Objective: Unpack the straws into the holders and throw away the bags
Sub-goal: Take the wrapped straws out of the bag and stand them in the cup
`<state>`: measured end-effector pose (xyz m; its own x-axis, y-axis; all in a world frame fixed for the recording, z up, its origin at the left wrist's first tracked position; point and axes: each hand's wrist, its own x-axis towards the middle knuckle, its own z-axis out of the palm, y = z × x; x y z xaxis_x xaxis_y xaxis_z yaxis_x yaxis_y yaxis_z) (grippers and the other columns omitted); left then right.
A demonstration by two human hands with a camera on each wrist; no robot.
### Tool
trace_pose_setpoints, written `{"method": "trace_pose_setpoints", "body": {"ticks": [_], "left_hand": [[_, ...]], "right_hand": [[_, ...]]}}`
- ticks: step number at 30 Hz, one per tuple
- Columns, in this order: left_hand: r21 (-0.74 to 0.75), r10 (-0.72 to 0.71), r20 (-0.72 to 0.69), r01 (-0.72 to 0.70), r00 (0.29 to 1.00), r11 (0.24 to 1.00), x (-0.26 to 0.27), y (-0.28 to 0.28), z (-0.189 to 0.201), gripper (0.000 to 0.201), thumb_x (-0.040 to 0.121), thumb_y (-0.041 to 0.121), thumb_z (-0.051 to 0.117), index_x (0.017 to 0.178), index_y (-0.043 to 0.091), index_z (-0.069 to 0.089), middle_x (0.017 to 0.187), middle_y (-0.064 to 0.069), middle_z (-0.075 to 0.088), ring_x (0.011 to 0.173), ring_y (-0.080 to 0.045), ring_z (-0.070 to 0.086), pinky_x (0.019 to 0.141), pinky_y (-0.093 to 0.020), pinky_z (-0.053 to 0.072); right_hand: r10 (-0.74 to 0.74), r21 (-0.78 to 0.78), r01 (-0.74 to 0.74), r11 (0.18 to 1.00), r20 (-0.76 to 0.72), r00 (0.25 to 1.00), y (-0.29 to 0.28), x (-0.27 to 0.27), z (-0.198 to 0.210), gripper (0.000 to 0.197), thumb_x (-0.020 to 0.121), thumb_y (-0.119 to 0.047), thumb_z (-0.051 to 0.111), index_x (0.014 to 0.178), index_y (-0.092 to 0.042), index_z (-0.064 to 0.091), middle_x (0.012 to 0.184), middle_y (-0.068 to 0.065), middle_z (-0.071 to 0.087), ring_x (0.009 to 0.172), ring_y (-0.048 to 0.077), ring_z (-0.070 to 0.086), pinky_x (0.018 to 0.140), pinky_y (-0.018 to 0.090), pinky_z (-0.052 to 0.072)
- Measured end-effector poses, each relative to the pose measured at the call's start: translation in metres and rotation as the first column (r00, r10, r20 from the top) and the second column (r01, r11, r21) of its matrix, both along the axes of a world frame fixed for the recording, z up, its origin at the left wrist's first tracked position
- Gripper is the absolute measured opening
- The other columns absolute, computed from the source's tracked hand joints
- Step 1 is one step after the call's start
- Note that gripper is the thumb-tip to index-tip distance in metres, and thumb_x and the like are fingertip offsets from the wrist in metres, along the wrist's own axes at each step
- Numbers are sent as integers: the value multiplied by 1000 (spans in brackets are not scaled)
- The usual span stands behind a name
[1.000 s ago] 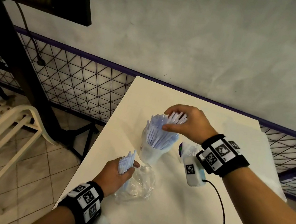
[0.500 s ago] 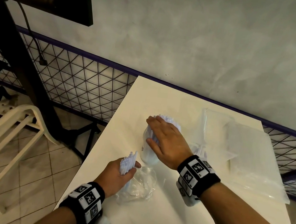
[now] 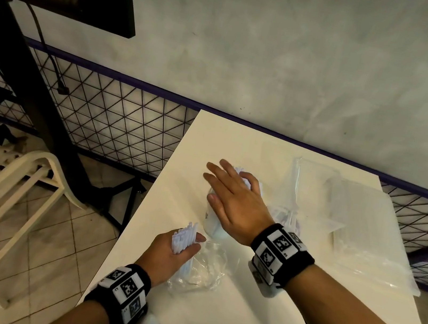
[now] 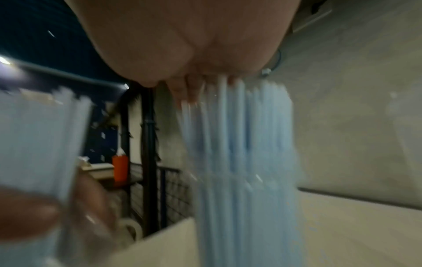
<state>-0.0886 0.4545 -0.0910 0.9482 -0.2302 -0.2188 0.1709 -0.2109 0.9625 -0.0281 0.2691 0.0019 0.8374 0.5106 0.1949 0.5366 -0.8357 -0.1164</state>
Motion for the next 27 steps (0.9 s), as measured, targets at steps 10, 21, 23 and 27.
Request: {"method": "trace_pose_setpoints", "body": {"ticks": [10,21,23,27], "left_hand": [[-98,-55,1,54,999,994,-1,0,1,27,75,23,80,100,19,72,94,-2,75,90,-15,71,82,-25,55],[-72,-137,17,138,990,988,-3,3,3,26,74,10,78,97,15,70,88,-5,71,78,-5,64,73,-16,49],[-74,-145,6,145,989,987,-3,2,2,24,75,12,78,97,13,69,87,-7,70,79,-5,63,74,-19,49],[-67,-171,15,172,985,983,-2,-1,2,33,69,25,78,99,17,67,89,0,70,83,-6,65,77,-19,49]], "right_hand": [[188,541,257,801,-634,750,5,-52,-17,56,77,-19,85,128,-24,62,96,-11,61,64,2,52,67,15,46],[164,560,219,799,-553,817,9,-57,-41,14,76,-15,81,86,-12,71,81,2,68,71,15,62,67,27,50],[166,561,219,798,-555,815,9,-59,-42,17,73,-7,76,89,-13,72,82,-1,71,73,7,62,68,20,51],[127,523,198,829,-521,844,10,-61,-45,18,70,-9,71,88,-13,71,81,1,68,75,11,61,69,22,50]]}}
